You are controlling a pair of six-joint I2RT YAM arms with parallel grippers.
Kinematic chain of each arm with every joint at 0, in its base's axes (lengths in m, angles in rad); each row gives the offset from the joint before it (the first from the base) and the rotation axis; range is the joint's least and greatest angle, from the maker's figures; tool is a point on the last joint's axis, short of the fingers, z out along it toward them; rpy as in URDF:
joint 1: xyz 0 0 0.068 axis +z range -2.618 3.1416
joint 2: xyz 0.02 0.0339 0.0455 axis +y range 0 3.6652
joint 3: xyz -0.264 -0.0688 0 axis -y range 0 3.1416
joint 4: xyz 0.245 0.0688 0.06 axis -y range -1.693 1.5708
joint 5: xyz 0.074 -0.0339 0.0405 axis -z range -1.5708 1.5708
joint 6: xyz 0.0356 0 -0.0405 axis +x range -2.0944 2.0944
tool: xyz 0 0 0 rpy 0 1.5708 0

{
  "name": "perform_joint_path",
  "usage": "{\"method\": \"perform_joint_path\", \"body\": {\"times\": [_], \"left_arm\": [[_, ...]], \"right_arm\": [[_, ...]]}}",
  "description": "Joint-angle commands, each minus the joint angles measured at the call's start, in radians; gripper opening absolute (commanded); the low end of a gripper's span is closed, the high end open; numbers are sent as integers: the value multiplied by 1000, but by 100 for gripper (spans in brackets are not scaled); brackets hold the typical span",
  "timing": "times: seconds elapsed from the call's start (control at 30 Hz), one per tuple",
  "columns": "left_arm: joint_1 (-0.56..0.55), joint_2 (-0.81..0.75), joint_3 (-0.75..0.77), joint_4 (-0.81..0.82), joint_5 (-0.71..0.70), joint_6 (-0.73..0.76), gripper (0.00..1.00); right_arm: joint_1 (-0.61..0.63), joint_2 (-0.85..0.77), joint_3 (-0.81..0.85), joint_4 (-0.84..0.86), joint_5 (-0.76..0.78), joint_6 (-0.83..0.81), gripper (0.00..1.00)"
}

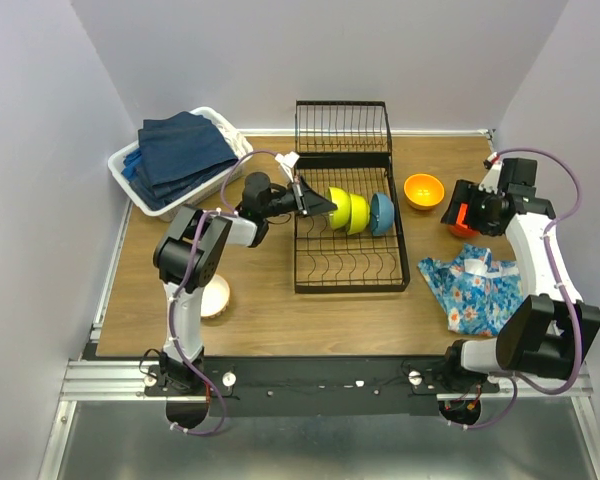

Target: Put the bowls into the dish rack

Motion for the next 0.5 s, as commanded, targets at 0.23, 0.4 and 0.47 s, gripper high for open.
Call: {"method": "perform_joint_path", "body": {"times": [0.23,0.4,0.47], "left_arm": [[18,67,45,78,84,-45,0],[27,90,86,-16,123,30,4],[29,98,103,-83,131,57,9]], "right_arm": [[-9,74,82,-7,28,-17,91],[-7,83,89,-2,30,-18,91],[-7,81,84,-2,30,-18,91]]}}
